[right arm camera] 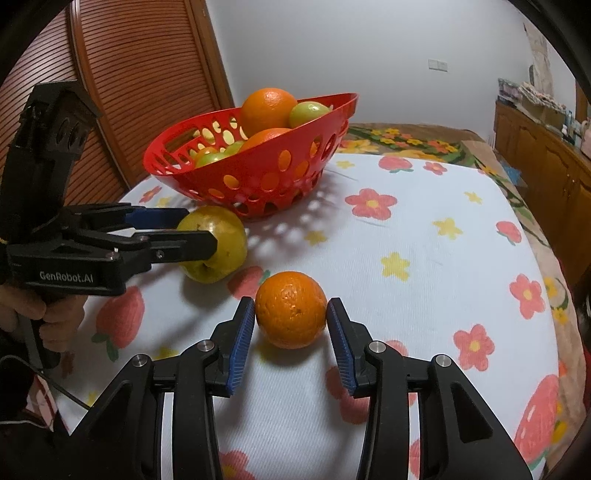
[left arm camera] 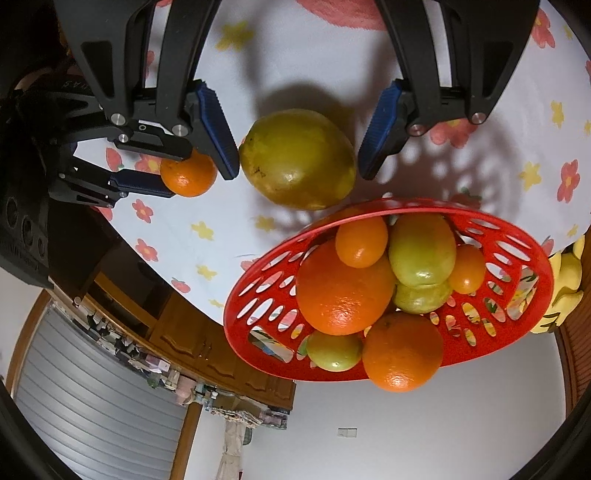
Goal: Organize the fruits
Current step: 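Close the left tool on the yellow pomelo while the right tool grasps the tangerine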
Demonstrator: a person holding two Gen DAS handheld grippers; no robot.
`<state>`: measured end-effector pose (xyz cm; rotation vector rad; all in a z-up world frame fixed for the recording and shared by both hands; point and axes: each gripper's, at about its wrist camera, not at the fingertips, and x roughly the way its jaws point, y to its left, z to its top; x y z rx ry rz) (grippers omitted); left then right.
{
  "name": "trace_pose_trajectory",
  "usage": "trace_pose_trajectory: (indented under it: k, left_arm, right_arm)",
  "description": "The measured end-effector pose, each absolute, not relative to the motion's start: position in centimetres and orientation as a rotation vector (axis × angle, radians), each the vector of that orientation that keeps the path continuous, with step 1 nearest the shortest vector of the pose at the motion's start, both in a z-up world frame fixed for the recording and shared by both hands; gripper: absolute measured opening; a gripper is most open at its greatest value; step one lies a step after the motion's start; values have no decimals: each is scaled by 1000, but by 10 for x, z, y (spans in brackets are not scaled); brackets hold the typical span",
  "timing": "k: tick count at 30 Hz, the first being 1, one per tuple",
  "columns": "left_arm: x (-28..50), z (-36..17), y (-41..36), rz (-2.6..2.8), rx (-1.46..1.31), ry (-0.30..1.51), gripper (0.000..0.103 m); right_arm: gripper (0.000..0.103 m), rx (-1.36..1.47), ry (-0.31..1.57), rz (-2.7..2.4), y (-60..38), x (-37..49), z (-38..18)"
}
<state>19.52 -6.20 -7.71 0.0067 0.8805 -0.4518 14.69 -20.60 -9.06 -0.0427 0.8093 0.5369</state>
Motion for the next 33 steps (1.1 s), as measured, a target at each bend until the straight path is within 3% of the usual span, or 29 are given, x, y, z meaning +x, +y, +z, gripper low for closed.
trace_pose_trajectory:
  k: [16, 33]
  left_arm:
    - [206, -88, -67, -484, -33, 905, 72]
    - [189, -87, -69, -478, 10, 880, 68]
  right_arm:
    - [39, -46, 823, 510, -212, 151, -96]
    - [37, -26, 797, 500, -225, 146, -88]
